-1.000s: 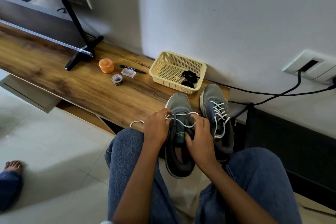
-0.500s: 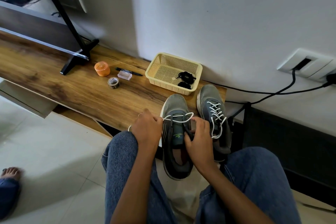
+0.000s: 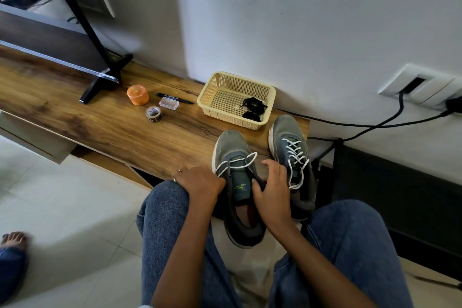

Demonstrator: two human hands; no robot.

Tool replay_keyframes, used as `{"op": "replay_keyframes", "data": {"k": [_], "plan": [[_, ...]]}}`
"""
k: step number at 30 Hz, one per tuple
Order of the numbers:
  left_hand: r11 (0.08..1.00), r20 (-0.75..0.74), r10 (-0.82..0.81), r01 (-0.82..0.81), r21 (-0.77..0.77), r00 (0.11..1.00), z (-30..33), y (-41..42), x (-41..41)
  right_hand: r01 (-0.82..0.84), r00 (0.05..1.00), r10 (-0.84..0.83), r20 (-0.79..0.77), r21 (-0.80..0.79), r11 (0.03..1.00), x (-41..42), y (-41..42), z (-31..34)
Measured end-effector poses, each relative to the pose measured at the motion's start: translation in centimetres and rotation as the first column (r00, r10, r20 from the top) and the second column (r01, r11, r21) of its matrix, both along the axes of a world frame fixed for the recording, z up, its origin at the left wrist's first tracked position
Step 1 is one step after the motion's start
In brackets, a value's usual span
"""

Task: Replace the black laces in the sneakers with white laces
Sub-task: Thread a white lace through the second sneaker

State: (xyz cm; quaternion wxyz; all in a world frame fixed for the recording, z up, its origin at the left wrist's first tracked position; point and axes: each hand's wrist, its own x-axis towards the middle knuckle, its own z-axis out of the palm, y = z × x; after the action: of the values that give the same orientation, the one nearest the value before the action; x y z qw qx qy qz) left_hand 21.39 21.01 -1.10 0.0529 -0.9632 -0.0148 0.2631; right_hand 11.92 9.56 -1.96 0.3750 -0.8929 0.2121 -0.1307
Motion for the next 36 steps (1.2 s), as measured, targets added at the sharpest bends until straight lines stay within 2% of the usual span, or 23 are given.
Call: {"op": "replay_keyframes", "data": {"k": [5,7,10,12,15,17,22,26,33,36], "plan": [[0.990,-0.067,-0.111,0.117,0.081,0.992,-0.5,1.0,-0.1,0.024,0.999,-0.024,-0.048,0.003,1.000,0.1,0.3,-0.2],[0.991,-0.036,-0.119,0.121,0.049,0.992,-0.7,1.4,-0.2,0.042,0.997,-0.040,-0.071,0.024,0.999,0.1,0.4,-0.5],[0.991,0.047,-0.108,0.112,-0.078,0.993,-0.8,1.7,-0.3,0.092,0.990,-0.084,-0.113,0.069,0.993,0.2,0.5,-1.0],[0.971,0.111,-0.083,0.105,-0.216,0.990,-1.0,1.7,-0.4,0.139,0.980,-0.124,-0.154,0.089,0.986,0.1,0.6,-1.3],[0.871,0.167,0.015,0.069,-0.486,0.986,-1.9,1.6,-0.3,0.177,0.974,-0.160,-0.163,0.096,0.980,0.0,0.8,-1.4],[0.833,0.175,0.028,0.074,-0.548,0.984,-2.2,1.2,-0.4,0.180,0.973,-0.163,-0.161,0.097,0.979,0.0,0.9,-1.3],[0.887,0.252,-0.019,0.132,-0.442,0.968,-1.4,0.8,-0.6,0.193,0.971,-0.177,-0.161,0.091,0.977,0.1,1.1,-1.3],[0.936,0.189,-0.062,0.123,-0.329,0.980,-1.4,1.1,-0.4,0.198,0.968,-0.182,-0.173,0.083,0.977,0.4,1.3,-1.3],[0.962,0.094,-0.093,0.113,-0.248,0.991,-1.2,0.9,-0.4,0.209,0.962,-0.192,-0.192,0.074,0.975,0.5,1.3,-1.3],[0.955,0.148,0.028,0.017,-0.296,0.989,-1.3,0.7,-0.4,0.209,0.961,-0.191,-0.201,0.071,0.975,0.6,1.2,-1.3]]}}
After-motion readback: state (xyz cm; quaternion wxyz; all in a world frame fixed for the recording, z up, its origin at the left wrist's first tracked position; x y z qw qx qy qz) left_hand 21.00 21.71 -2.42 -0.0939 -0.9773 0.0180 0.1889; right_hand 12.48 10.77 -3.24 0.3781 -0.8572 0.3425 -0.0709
